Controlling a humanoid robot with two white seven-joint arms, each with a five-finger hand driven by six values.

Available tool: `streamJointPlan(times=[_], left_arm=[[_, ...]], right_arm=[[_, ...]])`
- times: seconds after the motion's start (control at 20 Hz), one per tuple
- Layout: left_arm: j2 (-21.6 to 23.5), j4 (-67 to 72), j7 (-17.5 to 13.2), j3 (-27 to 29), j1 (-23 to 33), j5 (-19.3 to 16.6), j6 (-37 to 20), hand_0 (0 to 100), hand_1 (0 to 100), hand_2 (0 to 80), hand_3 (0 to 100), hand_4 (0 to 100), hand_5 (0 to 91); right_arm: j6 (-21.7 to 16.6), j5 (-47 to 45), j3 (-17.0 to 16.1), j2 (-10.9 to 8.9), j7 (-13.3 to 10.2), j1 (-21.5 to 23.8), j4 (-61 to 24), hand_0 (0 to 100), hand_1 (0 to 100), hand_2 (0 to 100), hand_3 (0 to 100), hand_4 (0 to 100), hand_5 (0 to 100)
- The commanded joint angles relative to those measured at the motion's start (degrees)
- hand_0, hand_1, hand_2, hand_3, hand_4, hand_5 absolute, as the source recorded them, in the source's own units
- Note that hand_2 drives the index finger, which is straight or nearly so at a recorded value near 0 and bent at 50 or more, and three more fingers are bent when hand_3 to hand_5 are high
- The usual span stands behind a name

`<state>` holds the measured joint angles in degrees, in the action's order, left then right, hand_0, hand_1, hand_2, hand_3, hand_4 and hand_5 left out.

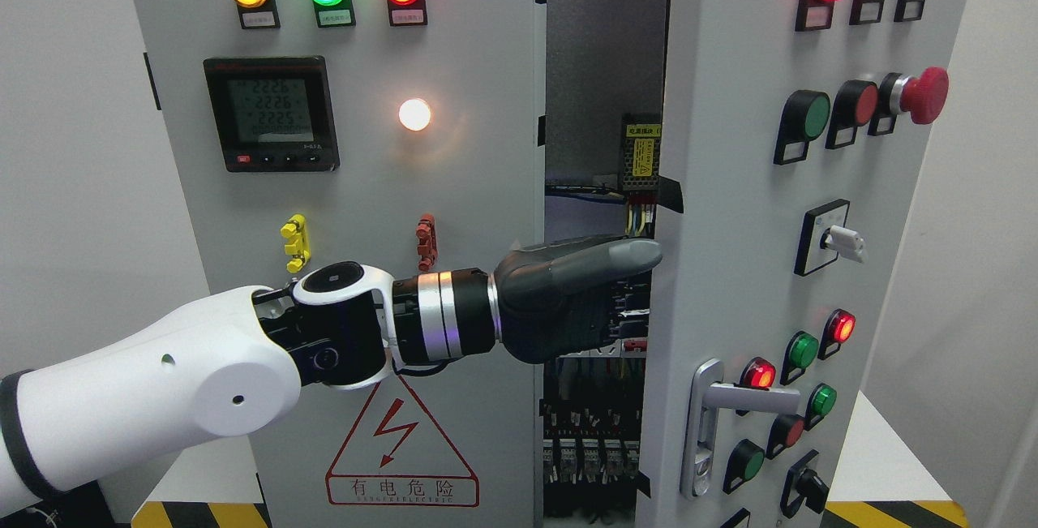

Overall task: Open door with both hands
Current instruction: 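Insert the left hand behind the edge of the ajar push-button door, then push the push-button door outward with the left hand, swinging it open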

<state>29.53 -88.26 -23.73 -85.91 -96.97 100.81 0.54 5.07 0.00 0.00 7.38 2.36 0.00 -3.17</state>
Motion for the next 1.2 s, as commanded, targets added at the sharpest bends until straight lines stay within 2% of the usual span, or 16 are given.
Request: streamJointPlan(times=[0.0, 0.55, 0.7, 0.85, 1.15], left_arm=[[-7.56, 2.04, 0.00, 4.78, 0.11, -0.53, 2.01, 12, 56, 0.0, 0, 0, 0.0], [-13.44, 1.16, 0.08, 6.01, 0.02, -2.37, 4.03, 12, 56, 0.0, 0, 0, 0.0], [-15.81, 0.72, 0.26, 8.64, 0.02, -2.55, 6.83, 12, 56, 0.0, 0, 0, 0.0], [-19.24, 1.07, 3.85, 10.14, 0.11, -3.86, 8.08, 12, 56, 0.0, 0, 0, 0.0], [-24.16, 3.27, 5.53, 10.06, 0.99, -6.67, 8.08, 12, 56, 0.0, 0, 0, 0.0]], right_arm=[[0.03, 1.49, 1.06, 0.00, 0.02, -0.53, 0.00, 10, 13, 0, 0, 0, 0], [0.03, 1.49, 1.06, 0.00, 0.02, -0.53, 0.00, 10, 13, 0, 0, 0, 0], [0.03, 1.49, 1.14, 0.00, 0.02, -0.53, 0.00, 10, 13, 0, 0, 0, 0], [0.03, 1.49, 1.14, 0.00, 0.02, -0.53, 0.00, 10, 13, 0, 0, 0, 0], [0.03, 1.49, 1.14, 0.00, 0.02, -0.53, 0.00, 10, 13, 0, 0, 0, 0]])
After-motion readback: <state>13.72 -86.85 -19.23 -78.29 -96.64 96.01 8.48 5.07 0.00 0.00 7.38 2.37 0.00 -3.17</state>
